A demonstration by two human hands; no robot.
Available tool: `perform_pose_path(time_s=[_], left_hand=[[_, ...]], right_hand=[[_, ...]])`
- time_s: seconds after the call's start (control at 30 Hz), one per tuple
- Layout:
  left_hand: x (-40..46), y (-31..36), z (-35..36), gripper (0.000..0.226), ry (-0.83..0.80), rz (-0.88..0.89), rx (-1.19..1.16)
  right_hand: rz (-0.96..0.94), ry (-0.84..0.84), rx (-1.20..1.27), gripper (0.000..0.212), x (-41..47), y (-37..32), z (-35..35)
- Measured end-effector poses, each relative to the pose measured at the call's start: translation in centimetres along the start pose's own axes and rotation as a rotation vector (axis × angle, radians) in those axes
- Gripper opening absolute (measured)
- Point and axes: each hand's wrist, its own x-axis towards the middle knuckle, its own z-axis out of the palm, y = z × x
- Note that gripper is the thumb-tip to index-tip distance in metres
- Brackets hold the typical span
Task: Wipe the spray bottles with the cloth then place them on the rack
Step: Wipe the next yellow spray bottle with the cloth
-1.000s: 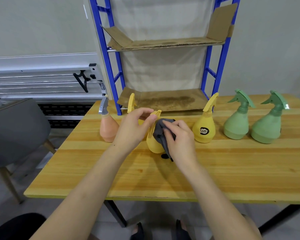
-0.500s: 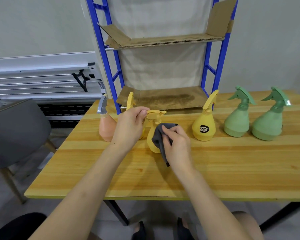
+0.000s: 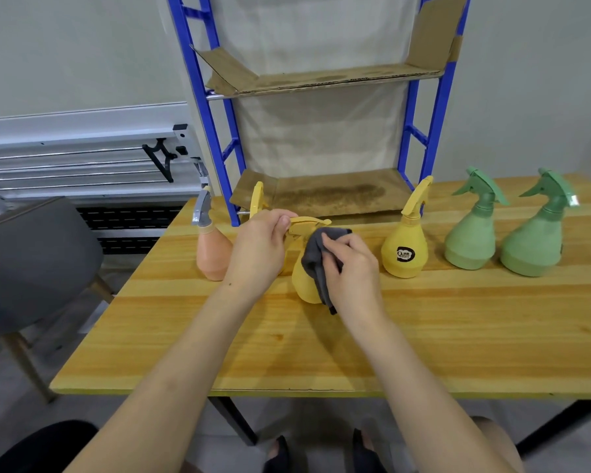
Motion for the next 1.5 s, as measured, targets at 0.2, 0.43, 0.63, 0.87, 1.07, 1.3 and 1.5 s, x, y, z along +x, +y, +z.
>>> perform_pose_path(time_s=[0.2, 0.43, 0.63, 0.87, 1.07, 1.3, 1.5], left_hand=[[-0.1, -0.2, 0.3, 0.030, 0.036, -0.002, -0.015], [-0.2, -0.3, 0.1, 0.030, -0.001, 0.029, -0.039], [-0.4, 0.0, 0.2, 0.029, 0.041, 0.045, -0.015], [-0.5, 0.1, 0.4, 0.028, 0.063, 0.029, -0.015], [-0.3, -0.1, 0.0, 0.029, 0.016, 0.043, -0.017], [-0.3, 0.2, 0.4, 0.028, 0.002, 0.049, -0.029], [-0.4, 0.2, 0.1, 0.021, 0.019, 0.041, -0.100]], right_hand=[[0.043, -0.020, -0.079, 0.023, -0.9, 0.5, -1.2], [-0.125, 0.081, -0.003, 0.023, 0.6, -1.3, -0.1], [0.044, -0.023, -0.053, 0.022, -2.1, 1.3, -0.7], [-0.197, 0.101, -0.016, 0.025, -0.3, -2.2, -0.9], [-0.149, 0.060, -0.002, 0.024, 0.8, -2.6, -0.3], [-0.048, 0.032, -0.076, 0.023, 2.9, -3.1, -2.5], [-0.158, -0.138, -0.159, 0.022, 4.0, -4.4, -2.3]])
